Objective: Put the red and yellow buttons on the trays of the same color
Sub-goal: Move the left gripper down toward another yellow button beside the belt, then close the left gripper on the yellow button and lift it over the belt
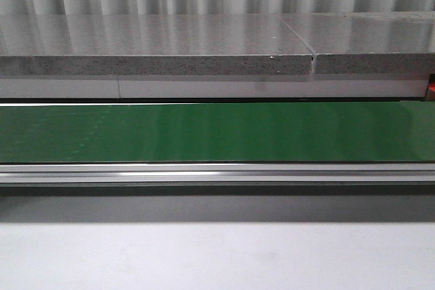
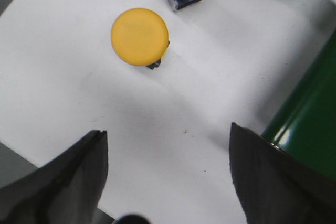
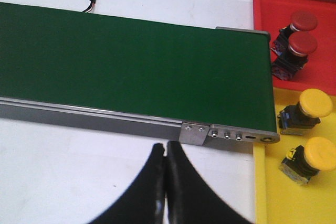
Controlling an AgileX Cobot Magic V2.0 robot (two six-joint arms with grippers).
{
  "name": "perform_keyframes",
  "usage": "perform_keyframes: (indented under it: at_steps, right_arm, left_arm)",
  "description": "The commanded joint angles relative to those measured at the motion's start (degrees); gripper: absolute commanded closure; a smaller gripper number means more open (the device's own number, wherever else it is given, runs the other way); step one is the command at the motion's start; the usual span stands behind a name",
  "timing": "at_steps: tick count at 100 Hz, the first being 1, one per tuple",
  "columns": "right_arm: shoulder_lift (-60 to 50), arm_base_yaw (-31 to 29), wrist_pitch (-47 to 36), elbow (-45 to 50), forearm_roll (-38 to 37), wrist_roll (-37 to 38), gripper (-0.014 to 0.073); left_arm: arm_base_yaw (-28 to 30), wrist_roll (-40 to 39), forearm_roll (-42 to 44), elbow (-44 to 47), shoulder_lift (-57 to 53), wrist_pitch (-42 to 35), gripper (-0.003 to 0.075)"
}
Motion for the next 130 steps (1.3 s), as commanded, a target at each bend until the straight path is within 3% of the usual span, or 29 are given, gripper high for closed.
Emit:
perform_keyframes:
  at_steps: [1,97,109,130]
  right_arm:
    - [0.18,-0.07,-3.26,-1.33,0.01,-0.58,0.0660]
    - [0.18,-0.07,-3.32,-1.33,0.01,-0.58,0.0660]
    - [0.18,-0.07,-3.32,-1.33,0.01,-0.58,0.0660]
    - [0.18,-0.07,-3.32,-1.33,0.01,-0.58,0.0660]
  left_arm:
    - [0.09,-0.47,-0.57,-2.64,1.53,-1.29,0.0239]
    - [0.22,-0.47,1.70,-9.48,15.89,-9.82,0.0241]
    - [0.22,-0.47,1.98,-9.48,15.89,-10.75,0.0296]
    - [0.22,-0.47,2.20,-9.48,15.89,-10.76,0.0456]
